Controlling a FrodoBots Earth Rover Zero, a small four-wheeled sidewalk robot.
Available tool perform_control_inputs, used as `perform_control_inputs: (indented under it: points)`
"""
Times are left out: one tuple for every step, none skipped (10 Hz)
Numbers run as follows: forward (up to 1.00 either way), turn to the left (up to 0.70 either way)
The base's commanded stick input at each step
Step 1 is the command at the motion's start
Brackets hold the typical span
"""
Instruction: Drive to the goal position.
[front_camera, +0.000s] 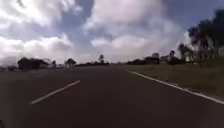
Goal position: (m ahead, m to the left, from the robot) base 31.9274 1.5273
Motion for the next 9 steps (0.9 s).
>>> perform_control_inputs:
  points:
    - [1.00, 0.00]
    - [1.00, 0.00]
    - [1.00, 0.00]
    - [1.00, 0.00]
    - [1.00, 0.00]
    - [1.00, 0.00]
    - [1.00, 0.00]
    - [1.00, 0.00]
    - [1.00, 0.00]
